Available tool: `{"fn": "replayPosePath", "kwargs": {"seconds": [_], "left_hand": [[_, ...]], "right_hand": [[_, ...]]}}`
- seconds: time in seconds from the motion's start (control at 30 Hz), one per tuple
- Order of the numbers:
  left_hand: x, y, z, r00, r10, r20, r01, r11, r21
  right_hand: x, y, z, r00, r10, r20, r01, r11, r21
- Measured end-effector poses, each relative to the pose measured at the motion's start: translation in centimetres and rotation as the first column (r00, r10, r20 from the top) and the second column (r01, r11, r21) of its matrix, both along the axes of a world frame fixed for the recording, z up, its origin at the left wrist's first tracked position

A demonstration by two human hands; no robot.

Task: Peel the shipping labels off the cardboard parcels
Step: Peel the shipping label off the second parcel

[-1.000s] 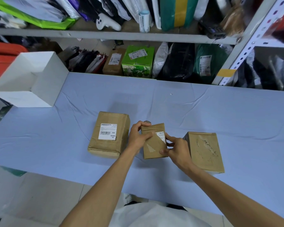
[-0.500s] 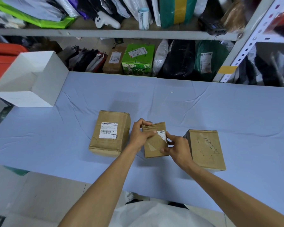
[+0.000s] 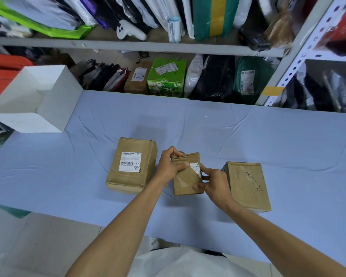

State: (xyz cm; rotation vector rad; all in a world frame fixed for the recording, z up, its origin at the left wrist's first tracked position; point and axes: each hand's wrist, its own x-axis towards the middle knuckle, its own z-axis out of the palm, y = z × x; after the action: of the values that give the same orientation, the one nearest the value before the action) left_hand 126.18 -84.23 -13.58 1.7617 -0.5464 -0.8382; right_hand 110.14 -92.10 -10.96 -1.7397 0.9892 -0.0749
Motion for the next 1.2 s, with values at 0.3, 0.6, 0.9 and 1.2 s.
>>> {"fn": "replayPosePath", "kwargs": {"seconds": [0.3, 0.6, 0.9, 1.2], "left_hand": [[-0.6, -0.1, 0.1, 1.000, 0.010, 0.019, -0.011, 1.000, 0.027], [-0.9, 0.6, 0.2, 0.996, 0.087, -0.015, -0.088, 0.996, -0.025], [-1.1, -0.2, 0.2, 0.993, 0.114, -0.034, -0.113, 0.993, 0.027], [-1.7, 0.4, 1.0, 0.981, 0.118, 0.153, -0.117, 0.993, -0.013]], "right_hand": [[-0.2, 0.2, 0.1, 1.000, -0.026, 0.010, 0.026, 1.000, 0.013], [0.2, 0.2, 0.4, 0.999, -0.031, 0.013, 0.031, 0.999, 0.022], [0.3, 0.1, 0.5, 1.000, -0.021, 0.020, 0.020, 0.999, 0.029], [0.4, -0.1, 0.6, 0.998, -0.035, 0.060, 0.033, 0.999, 0.038]]}}
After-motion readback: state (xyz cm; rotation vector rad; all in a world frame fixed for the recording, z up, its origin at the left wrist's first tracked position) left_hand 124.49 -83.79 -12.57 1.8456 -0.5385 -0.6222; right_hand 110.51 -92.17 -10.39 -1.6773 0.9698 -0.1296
